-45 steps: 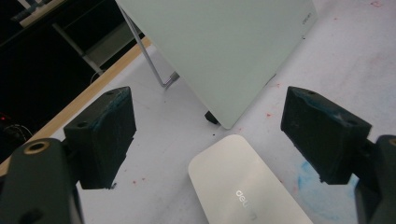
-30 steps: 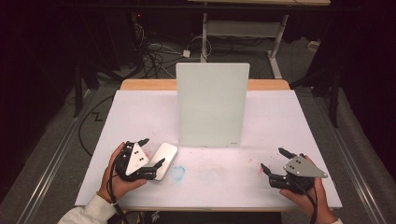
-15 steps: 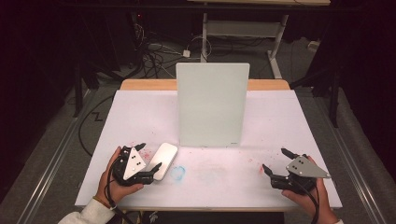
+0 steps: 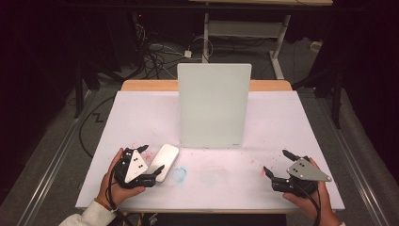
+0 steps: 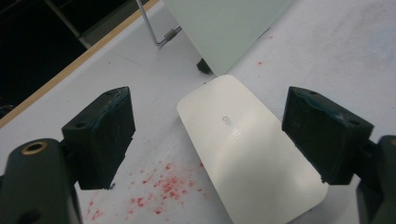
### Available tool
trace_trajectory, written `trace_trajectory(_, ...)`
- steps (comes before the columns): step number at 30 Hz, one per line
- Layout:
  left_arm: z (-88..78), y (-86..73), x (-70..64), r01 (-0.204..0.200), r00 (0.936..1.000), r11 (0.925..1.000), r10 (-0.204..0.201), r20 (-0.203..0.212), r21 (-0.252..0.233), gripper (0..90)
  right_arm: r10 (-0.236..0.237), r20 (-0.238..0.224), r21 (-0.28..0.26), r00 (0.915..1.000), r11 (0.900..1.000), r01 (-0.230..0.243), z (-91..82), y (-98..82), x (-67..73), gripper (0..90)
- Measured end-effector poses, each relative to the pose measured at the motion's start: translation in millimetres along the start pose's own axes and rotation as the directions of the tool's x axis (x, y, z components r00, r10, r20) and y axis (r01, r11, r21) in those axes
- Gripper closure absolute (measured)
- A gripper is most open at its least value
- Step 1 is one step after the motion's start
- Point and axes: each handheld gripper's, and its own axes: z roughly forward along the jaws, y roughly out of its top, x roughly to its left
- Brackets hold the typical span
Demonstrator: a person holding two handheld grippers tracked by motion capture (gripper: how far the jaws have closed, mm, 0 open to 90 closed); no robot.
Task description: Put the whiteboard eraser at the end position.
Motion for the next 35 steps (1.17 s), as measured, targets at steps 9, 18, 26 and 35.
trace_trajectory(9,0.4,1.2,-1.4,-0.01,1.0,0.9999,0.01,0.0,0.004,16.7,0.003,0.007,-0.008,1.0,1.0,-0.002,-2.6,0.5,0.4,18.4)
trace_trajectory(18,0.9,1.0,-0.3,-0.001,1.0,1.0,0.001,-0.002,0.003,16.7,0.008,0.009,-0.009,0.9999,1.0,-0.008,-2.0,0.1,-0.7,18.2)
trace_trajectory(26,5.1,2.1,1.9,0.009,0.9998,0.9997,-0.009,-0.015,0.023,16.7,0.01,0.001,-0.008,1.0,1.0,-0.01,-1.9,-1.1,-1.0,18.3)
trace_trajectory(35,6.8,2.8,2.0,0.009,0.9999,0.9997,-0.008,-0.013,0.022,16.7,0.003,-0.004,-0.031,1.0,1.0,-0.003,-3.0,-0.4,-0.5,18.2)
